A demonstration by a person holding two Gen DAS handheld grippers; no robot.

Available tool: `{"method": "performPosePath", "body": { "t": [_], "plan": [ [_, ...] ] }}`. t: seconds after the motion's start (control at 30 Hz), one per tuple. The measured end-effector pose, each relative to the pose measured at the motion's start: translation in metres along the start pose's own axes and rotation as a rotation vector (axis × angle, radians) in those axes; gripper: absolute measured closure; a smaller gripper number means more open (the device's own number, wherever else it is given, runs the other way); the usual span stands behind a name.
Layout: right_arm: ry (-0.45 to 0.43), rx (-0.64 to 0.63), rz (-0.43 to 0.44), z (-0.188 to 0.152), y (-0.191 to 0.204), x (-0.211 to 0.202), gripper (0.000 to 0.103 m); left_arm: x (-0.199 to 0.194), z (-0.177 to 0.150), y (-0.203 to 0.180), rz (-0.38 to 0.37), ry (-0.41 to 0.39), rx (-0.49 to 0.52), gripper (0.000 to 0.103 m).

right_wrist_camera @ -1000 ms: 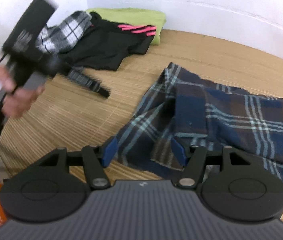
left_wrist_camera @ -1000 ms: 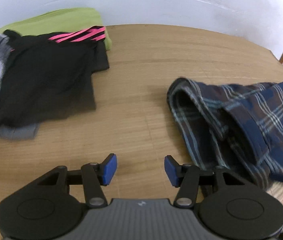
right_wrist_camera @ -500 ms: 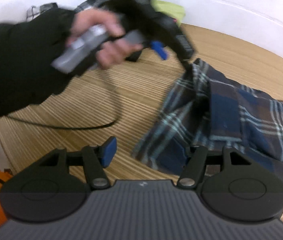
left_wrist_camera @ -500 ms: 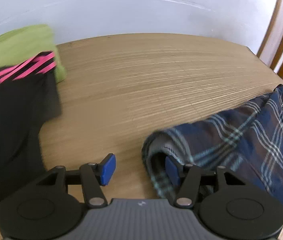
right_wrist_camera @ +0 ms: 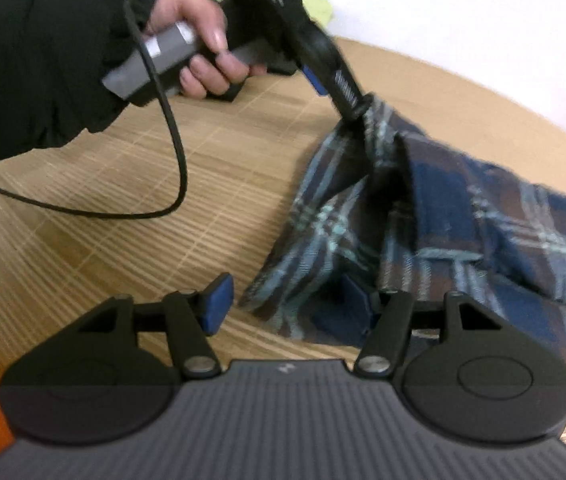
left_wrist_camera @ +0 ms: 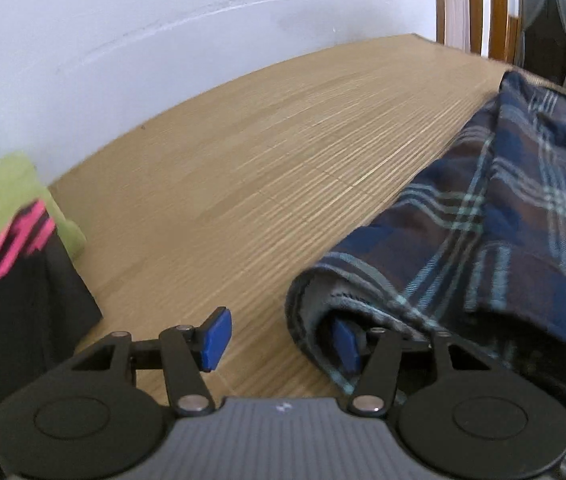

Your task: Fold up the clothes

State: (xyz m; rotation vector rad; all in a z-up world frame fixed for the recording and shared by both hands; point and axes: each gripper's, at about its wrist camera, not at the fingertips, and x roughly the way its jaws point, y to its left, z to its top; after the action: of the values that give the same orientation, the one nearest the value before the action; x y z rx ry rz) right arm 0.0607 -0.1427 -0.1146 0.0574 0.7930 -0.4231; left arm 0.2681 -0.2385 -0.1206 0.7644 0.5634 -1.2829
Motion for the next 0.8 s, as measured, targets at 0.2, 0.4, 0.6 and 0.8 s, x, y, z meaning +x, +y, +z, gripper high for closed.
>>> {"method": "performPosePath", "body": {
  "t": [0.2,0.4,0.6,0.8],
  "plan": [
    [0.025,0.025,0.016,-0.005,-0.003,0.003,0.041,-0.015,-0.012,0.01,-0.008,-0.053,-0.004,0.043],
    [0.002,0.057,0.019,-0.011,0.001,0.002,0.032,-0.013,-0.016,0.012,-0.028,-0.079,0.069,0.04],
    [-0.006,0.061,0.005,-0.012,0.003,0.002,0.032,0.008,-0.008,0.007,-0.135,-0.073,0.107,0.037],
    [-0.012,0.081,-0.005,-0.011,0.003,0.005,0.03,0.023,-0.003,0.019,-0.284,-0.049,-0.076,0.091]
  ]
}}
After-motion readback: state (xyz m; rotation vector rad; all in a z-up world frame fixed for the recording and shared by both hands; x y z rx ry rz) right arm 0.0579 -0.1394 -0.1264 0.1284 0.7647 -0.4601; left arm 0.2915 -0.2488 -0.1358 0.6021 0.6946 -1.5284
